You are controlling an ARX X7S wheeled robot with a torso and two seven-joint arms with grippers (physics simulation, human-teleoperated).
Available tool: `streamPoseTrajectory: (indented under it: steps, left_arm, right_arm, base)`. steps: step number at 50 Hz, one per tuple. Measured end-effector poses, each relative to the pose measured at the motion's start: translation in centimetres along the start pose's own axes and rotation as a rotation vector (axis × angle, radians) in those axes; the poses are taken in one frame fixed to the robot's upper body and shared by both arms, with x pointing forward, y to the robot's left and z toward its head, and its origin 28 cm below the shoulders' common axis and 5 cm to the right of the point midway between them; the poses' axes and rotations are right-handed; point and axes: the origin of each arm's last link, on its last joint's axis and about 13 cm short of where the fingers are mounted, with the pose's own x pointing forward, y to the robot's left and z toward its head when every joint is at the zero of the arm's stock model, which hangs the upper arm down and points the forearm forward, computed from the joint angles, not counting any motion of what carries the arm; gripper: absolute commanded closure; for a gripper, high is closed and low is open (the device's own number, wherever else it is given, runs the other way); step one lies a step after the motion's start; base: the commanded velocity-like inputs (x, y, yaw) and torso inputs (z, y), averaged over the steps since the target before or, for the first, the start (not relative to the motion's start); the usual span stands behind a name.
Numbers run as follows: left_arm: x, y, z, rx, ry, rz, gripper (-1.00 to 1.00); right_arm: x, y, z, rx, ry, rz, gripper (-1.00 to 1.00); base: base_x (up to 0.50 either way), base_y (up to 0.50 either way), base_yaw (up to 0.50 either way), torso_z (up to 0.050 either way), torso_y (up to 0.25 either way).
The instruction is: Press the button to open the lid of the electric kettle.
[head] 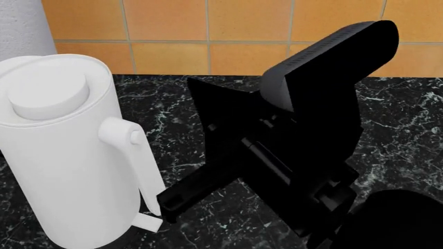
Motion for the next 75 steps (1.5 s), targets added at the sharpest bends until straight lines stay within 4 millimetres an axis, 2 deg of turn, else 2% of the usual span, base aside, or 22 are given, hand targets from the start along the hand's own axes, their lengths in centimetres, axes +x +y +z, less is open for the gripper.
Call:
streamPoseTrajectory:
  steps: [19,40,65,75]
  left_arm:
    - [-0.1,-0.1,0.0,0.004,0.001,-0.005,-1.0]
    - [0.0,-0.2,-0.1,0.009,0.001,-0.01,-1.0]
    - [-0.1,-0.2,-0.2,0.011,0.003,-0.015,-1.0]
    - [0.0,-0.2,0.0,0.012,0.002,-0.013,-1.0]
  right_arm:
    - [0.5,0.7,-1.8,0.002,0.142,0.151,1.0]
    - [1.8,0.6,-2.9,0.003,0.2,0.169,1.0]
    - [4.3,0.4,-3.8,-0.014,0.231,0.179,1.0]
    - [4.5,0.0,-3.8,-0.02,0.234,0.2,1.0]
  base:
    - [0.0,0.0,0.0,0.0,0.0]
    - [0.0,0.0,0.0,0.0,0.0]
    - [0.0,0.0,0.0,0.0,0.0]
    - [0.01,0.01,0.01,0.0,0.0]
